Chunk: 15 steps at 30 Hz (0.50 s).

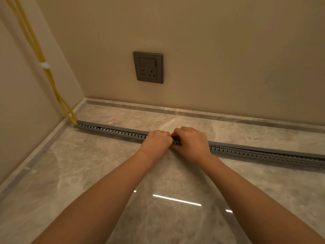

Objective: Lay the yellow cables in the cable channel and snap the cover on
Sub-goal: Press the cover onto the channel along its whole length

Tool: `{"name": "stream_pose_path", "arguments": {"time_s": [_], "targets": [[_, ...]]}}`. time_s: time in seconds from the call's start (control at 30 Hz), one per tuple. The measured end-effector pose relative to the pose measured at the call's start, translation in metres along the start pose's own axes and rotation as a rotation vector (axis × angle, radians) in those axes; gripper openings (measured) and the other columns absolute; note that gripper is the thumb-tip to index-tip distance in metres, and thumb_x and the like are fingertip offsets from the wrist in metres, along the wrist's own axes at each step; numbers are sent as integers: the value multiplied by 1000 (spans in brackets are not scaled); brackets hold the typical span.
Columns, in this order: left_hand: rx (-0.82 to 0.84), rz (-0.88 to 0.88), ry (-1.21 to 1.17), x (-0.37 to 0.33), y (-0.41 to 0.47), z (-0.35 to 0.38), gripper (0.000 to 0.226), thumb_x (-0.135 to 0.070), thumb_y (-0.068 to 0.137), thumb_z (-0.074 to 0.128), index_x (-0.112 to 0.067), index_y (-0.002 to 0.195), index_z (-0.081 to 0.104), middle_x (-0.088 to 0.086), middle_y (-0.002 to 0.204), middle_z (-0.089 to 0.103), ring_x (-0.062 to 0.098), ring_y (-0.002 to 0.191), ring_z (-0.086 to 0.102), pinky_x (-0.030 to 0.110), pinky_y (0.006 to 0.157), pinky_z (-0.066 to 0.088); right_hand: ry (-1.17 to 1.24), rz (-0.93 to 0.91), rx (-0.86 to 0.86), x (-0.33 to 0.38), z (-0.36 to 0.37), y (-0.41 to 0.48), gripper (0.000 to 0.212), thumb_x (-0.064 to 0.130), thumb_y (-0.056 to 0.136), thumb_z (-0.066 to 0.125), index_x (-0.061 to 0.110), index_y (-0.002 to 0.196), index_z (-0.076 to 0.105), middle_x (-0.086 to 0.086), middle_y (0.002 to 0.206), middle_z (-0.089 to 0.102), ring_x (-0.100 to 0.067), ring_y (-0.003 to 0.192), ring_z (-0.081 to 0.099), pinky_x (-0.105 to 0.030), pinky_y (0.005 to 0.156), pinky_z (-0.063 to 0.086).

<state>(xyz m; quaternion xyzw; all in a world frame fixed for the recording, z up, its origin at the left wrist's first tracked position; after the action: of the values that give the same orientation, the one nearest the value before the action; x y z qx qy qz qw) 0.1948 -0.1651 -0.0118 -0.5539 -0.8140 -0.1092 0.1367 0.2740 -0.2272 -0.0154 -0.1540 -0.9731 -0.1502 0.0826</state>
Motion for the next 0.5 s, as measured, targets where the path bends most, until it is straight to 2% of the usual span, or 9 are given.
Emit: {"name": "stream_pose_path", "arguments": {"time_s": [0.23,0.5], "targets": [[46,-16,38,3,3,-1,18,-11,96,43,-8,109,56,8,109,62,25,98,61,33,75,47,-38,-33,-2,-20,-11,-16,28,32,78,67,20,103,63,2,95,64,-19,89,57,-28,63,40],[59,-23,22,3,5,3,18,-13,96,45,-8,109,57,7,108,63,25,97,61,34,76,48,-198,-51,62,-32,-22,-24,30,38,84,61,21,108,61,3,100,64,-18,93,55,-27,61,33]]}}
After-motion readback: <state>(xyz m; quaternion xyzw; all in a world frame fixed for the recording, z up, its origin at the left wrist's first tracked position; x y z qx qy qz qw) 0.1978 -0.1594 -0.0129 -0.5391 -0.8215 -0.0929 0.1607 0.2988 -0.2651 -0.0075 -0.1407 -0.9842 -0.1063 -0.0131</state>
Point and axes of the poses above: each hand's wrist, its own y-axis towards the middle knuckle, its own z-axis out of the palm, x = y × z, the point moved 4 cm from there along y, towards the middle knuckle
